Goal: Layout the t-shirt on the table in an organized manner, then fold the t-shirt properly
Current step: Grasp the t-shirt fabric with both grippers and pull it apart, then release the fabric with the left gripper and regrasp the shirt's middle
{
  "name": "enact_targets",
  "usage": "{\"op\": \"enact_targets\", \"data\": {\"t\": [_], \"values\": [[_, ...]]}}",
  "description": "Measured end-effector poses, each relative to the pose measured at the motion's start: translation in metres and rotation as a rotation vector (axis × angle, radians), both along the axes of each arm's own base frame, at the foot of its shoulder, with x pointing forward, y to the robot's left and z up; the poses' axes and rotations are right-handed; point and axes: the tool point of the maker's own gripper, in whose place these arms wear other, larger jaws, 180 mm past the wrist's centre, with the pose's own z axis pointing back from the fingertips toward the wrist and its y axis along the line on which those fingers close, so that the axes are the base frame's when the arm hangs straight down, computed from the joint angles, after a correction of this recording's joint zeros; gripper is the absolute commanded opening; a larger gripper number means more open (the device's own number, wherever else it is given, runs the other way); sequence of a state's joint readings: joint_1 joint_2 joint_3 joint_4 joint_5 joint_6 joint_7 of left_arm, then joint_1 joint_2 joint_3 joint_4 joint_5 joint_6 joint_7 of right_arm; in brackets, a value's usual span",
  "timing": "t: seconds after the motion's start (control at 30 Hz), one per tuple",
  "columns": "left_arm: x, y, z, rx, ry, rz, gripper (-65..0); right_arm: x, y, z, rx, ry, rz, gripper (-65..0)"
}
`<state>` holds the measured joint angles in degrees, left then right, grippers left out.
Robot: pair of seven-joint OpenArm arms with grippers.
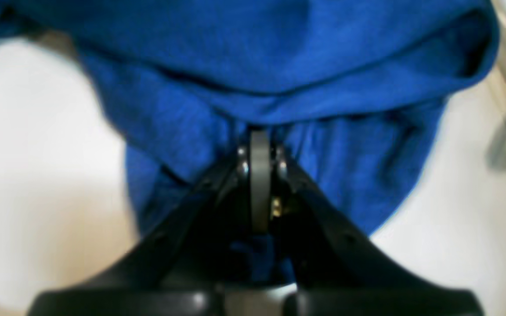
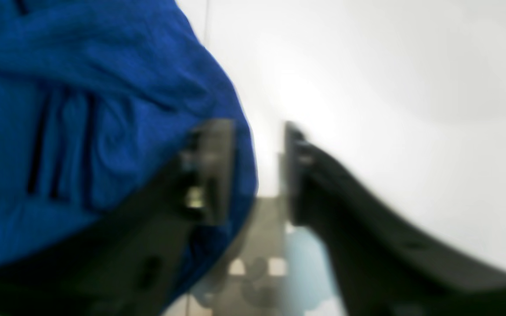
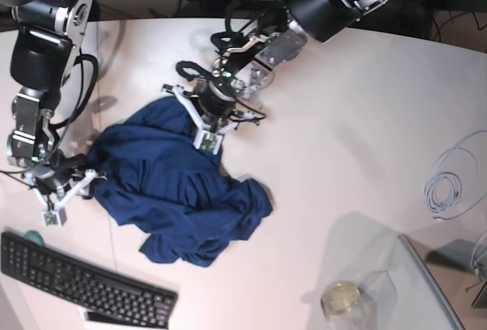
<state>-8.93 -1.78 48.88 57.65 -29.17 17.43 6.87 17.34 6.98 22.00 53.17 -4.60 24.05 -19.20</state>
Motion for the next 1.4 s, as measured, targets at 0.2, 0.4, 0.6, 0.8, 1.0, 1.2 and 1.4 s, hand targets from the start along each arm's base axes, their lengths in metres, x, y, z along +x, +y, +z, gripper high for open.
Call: {"op": "enact_targets", "data": {"t": [0.2, 0.4, 0.6, 0.8, 1.0, 1.2, 1.4], "values": [[-0.016, 0.058, 0.01, -0.028, 0.014, 0.126, -65.0, -0.003, 0.06, -0.012, -0.067, 0.037, 0.234, -29.1], [-0.008, 0.077, 0.044, -0.087, -0.06, 0.182, -65.0, -0.025, 0.059, 0.0, -0.123, 0.01, 0.259, -29.0], [-0.026, 0.1, 0.035, -0.047, -0.033, 0.186, -65.0, -0.057, 0.069, 0.016, -0.163, 0.038, 0.273, -29.0], [-0.038, 0.116, 0.027, -0.011, -0.013, 0.181, -65.0, -0.069, 0.104, -0.014, -0.066, 0.115, 0.285, -29.0], [-0.046, 0.133, 0.021, 0.03, -0.003, 0.177, -65.0, -0.071, 0.1, -0.024, -0.063, 0.148, 0.28, -29.0], [-0.048, 0.135, 0.02, 0.033, 0.001, 0.174, -65.0, -0.063, 0.103, -0.019, -0.05, 0.09, 0.279, -29.3], [-0.048, 0.137, 0.02, 0.039, -0.001, 0.174, -65.0, -0.062, 0.104, -0.027, -0.039, 0.117, 0.278, -59.3]]}}
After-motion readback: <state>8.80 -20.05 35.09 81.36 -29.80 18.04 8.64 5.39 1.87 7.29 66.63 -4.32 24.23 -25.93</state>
